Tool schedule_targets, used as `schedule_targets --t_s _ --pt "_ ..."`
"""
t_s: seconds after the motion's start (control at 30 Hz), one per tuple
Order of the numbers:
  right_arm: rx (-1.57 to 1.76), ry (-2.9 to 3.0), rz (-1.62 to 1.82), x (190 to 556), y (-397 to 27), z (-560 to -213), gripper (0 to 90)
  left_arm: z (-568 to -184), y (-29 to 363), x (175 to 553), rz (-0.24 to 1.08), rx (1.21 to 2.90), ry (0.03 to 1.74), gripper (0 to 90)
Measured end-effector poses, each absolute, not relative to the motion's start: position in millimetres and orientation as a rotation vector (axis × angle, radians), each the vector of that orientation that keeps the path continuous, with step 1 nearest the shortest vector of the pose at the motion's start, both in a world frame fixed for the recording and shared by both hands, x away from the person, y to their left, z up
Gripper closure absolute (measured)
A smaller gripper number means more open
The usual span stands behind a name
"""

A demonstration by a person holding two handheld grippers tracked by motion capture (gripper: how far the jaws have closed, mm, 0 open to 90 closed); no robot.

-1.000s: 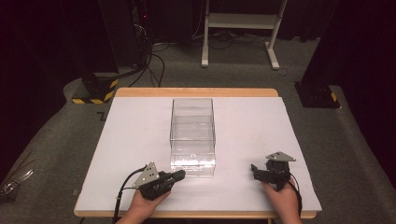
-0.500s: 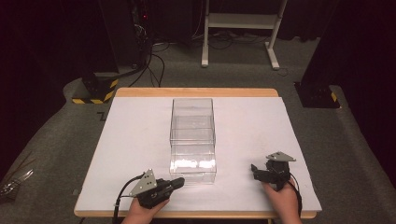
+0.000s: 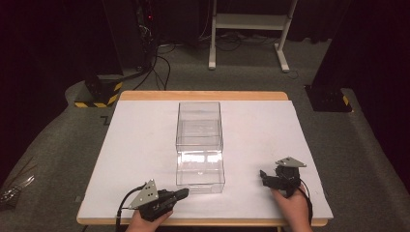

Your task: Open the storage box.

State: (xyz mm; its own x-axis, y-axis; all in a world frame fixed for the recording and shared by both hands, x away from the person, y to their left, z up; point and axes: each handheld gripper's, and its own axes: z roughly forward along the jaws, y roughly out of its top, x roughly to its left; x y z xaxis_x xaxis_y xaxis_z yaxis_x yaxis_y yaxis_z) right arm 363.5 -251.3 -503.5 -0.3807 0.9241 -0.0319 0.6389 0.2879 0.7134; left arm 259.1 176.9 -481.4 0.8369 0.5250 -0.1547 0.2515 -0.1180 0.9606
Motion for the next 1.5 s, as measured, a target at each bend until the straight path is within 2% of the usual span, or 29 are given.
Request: schedule_targets --t_s 0.63,1.27,1.5 --pt "1.399 2.118 0.864 363 -251 -504 16.1 -469 188 260 0.320 1.633 0.642 89.8" --pt "1.396 2.120 0.863 363 -251 -504 16.2 -454 221 280 0.432 1.577 0.743 87.8" --pt "1.397 2.120 0.863 363 -251 -504 16.2 -453 236 289 0.479 1.557 0.799 84.6"
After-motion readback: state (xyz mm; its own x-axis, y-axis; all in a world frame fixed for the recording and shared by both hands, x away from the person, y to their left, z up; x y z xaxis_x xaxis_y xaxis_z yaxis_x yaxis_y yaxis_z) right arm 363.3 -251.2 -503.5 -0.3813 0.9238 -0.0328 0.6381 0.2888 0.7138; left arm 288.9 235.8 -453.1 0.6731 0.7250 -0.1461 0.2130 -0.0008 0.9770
